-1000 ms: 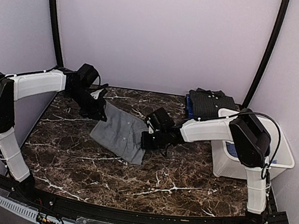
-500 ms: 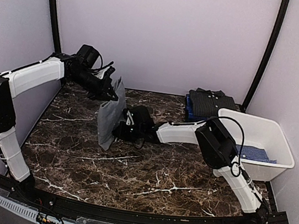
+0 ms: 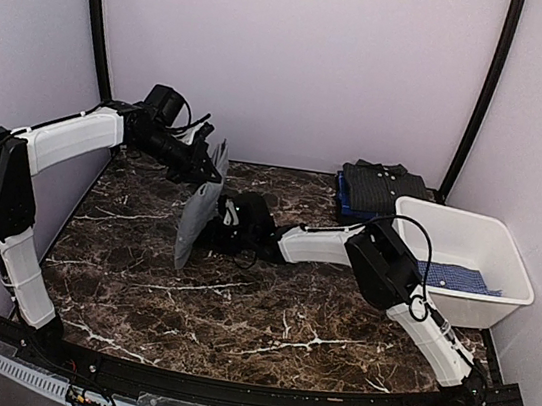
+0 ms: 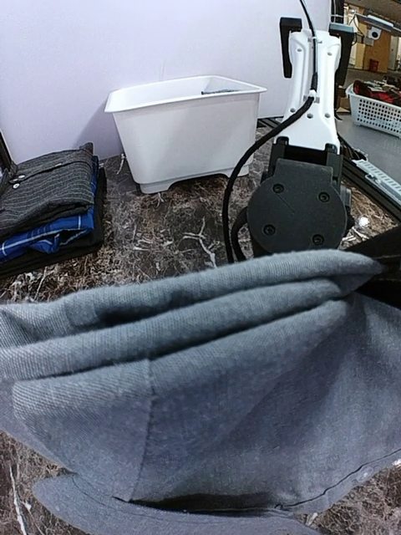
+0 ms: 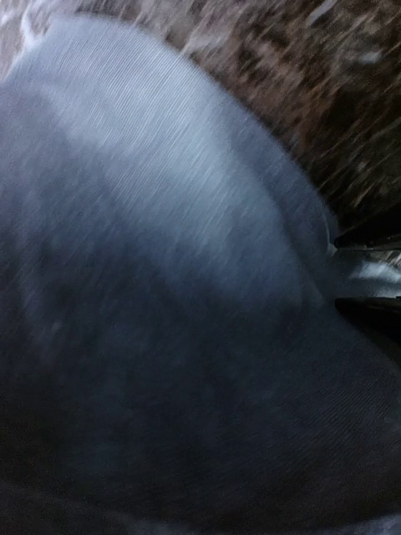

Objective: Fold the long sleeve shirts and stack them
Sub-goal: Turn over the square-folded shirt at the center of the board.

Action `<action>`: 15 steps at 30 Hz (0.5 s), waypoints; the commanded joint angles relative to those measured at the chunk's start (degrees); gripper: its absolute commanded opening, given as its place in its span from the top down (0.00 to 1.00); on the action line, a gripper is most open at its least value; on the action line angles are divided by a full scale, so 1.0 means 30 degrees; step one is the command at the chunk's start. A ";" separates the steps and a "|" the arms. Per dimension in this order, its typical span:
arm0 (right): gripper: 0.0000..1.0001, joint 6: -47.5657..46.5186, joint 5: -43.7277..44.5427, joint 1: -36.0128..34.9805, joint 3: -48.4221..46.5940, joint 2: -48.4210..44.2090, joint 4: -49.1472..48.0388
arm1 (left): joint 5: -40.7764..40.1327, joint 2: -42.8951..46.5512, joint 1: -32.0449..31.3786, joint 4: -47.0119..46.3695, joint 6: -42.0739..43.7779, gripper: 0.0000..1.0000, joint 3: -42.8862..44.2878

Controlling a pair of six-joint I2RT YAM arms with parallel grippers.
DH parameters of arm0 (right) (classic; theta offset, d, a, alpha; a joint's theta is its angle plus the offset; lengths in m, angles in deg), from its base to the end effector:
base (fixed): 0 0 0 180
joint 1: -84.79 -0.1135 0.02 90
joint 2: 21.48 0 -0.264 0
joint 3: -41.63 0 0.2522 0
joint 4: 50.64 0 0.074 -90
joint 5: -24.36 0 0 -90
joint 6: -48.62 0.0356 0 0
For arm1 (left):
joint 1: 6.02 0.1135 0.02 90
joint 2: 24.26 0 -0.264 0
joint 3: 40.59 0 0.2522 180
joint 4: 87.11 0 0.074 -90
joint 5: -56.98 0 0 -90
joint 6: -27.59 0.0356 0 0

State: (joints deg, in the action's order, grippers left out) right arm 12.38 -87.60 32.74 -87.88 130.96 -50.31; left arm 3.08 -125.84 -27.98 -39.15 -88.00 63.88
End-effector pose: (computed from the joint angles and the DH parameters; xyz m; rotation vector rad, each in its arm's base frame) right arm 0.3490 0.4692 0.0951 -0.2588 2.2974 1.4731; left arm 0.3608 -0.1681 0.3121 0.2507 2.4430 -1.1316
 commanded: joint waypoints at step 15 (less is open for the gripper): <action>0.77 -0.4485 0.5587 0.0459 0.2159 -0.6237 0.7276 | 0.0314 -0.0008 -0.0097 -0.0592 0.0323 1.00 -0.0599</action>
State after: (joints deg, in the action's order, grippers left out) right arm 3.61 -76.41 33.43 -83.85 120.14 -32.84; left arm 3.10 -125.89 -27.98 -39.48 -87.84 63.14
